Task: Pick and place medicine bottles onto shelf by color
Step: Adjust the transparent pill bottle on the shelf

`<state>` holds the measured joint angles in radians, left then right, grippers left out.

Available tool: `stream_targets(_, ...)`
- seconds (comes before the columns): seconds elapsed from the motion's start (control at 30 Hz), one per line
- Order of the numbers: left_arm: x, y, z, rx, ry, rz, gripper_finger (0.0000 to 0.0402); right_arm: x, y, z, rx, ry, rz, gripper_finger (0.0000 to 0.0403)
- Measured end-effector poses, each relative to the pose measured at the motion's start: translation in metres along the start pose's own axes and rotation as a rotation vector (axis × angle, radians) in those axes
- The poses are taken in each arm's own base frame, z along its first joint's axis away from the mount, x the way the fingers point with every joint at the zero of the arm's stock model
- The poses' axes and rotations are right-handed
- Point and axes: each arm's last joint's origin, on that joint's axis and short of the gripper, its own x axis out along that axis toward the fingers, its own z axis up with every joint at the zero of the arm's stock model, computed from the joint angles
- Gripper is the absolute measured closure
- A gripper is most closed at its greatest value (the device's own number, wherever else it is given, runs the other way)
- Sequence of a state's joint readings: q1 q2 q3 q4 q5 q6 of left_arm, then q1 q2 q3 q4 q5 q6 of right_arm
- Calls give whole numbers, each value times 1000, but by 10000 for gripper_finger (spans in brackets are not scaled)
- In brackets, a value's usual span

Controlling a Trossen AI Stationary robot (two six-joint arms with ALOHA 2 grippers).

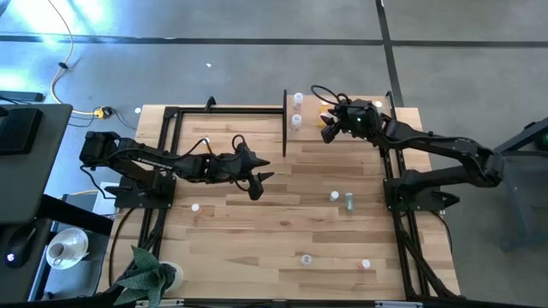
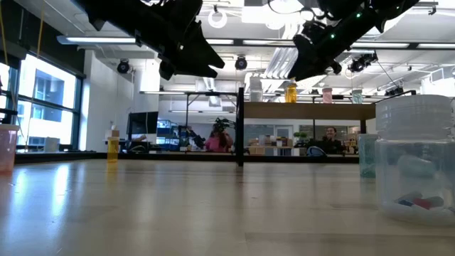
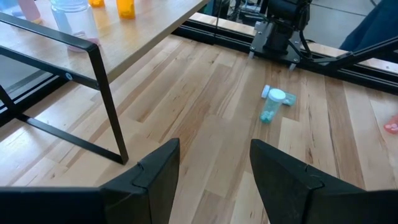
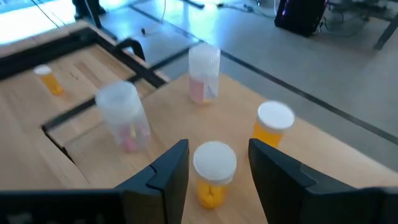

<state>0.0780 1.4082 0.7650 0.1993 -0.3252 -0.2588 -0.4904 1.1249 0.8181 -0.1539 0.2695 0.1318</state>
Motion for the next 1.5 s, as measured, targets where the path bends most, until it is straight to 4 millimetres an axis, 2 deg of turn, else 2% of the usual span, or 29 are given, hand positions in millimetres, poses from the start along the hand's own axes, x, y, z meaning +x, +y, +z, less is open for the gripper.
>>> stream_targets(0.23,0,0,0,0,0,0,218,-29,5,12,28,-104,100,245)
stream_targets(0.53,0,0,0,-1,0,0,218,-61,48,33,-141,-423,348,245)
stream_targets(0.67,0,0,0,-2,0,0,218,-64,51,36,-180,-472,326,245)
stream_targets(0.8,0,0,0,-3,0,0,218,-51,47,33,-169,-410,309,245)
stream_targets(1.0,0,0,0,-3,0,0,218,-12,54,17,-196,-241,349,245)
stream_targets(1.3,0,0,0,0,0,0,218,24,76,41,-214,-22,336,245)
stream_targets(1.5,0,0,0,1,2,0,218,42,83,33,-214,88,325,245)
